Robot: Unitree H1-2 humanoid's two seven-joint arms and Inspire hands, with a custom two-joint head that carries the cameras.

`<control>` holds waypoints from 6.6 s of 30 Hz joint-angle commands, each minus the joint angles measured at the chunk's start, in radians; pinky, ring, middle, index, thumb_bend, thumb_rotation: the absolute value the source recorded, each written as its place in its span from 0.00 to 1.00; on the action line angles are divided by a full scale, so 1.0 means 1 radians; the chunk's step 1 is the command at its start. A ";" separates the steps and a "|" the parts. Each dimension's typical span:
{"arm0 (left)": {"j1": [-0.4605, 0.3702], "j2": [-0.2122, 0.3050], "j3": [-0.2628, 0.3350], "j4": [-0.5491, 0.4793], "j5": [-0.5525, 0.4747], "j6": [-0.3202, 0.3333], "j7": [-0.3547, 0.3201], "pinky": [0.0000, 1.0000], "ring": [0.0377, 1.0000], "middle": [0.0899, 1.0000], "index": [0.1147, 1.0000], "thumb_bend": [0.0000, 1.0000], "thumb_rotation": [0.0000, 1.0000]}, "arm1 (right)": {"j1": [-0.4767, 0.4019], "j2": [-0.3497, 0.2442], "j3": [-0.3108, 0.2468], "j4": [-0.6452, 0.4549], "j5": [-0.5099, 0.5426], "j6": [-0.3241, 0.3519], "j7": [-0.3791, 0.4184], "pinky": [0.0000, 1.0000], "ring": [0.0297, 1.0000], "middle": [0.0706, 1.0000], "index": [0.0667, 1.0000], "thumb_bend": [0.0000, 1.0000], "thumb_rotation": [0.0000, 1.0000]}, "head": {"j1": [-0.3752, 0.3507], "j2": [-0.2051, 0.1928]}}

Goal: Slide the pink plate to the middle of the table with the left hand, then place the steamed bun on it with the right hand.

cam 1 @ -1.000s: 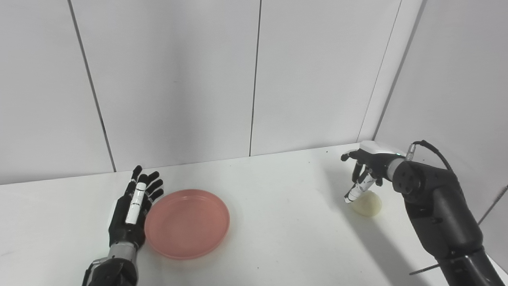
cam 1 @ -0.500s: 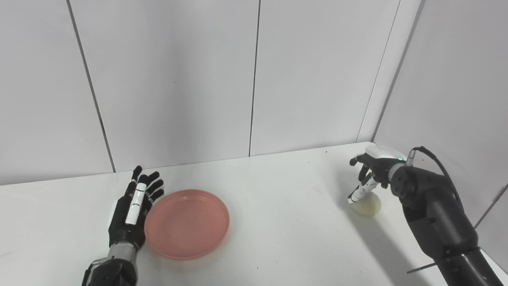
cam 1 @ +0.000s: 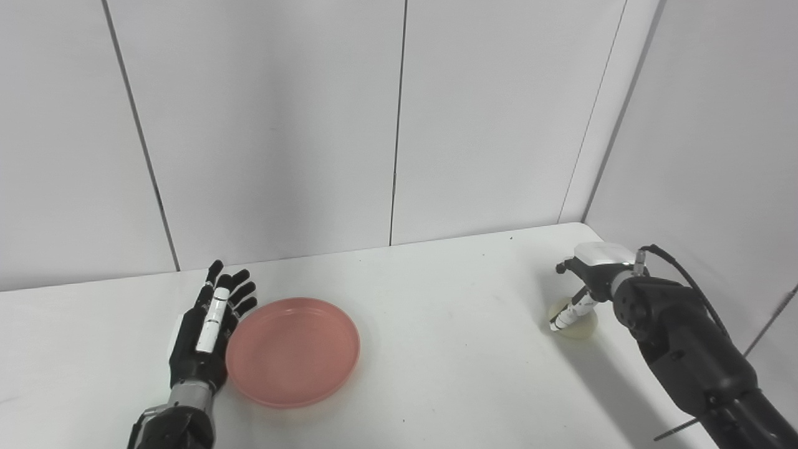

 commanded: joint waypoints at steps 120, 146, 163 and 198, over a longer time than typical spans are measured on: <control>-0.046 -0.096 -0.053 0.102 0.055 -0.074 0.100 0.74 0.80 0.82 0.95 0.68 0.65 | -0.244 0.201 0.095 -0.253 0.217 -0.110 -0.147 0.22 0.28 0.37 0.48 0.53 0.00 | 0.392 -0.008; -0.079 -0.106 -0.061 0.182 0.082 -0.119 0.125 0.71 0.79 0.80 0.94 0.70 0.66 | -0.285 0.369 0.225 -0.270 0.236 -0.098 -0.119 0.37 0.43 0.45 0.45 0.53 0.00 | 0.416 -0.016; -0.063 -0.100 -0.070 0.152 0.093 -0.113 0.129 0.69 0.78 0.80 0.94 0.70 0.68 | -0.280 0.439 0.287 -0.008 0.251 -0.218 -0.229 0.35 0.41 0.44 0.45 0.53 0.00 | 0.391 -0.009; -0.051 -0.092 -0.091 0.131 0.110 -0.105 0.155 0.66 0.76 0.78 0.93 0.70 0.71 | -0.252 0.423 0.347 0.086 0.189 -0.333 -0.324 0.65 0.75 0.76 0.68 1.00 0.28 | 0.378 -0.003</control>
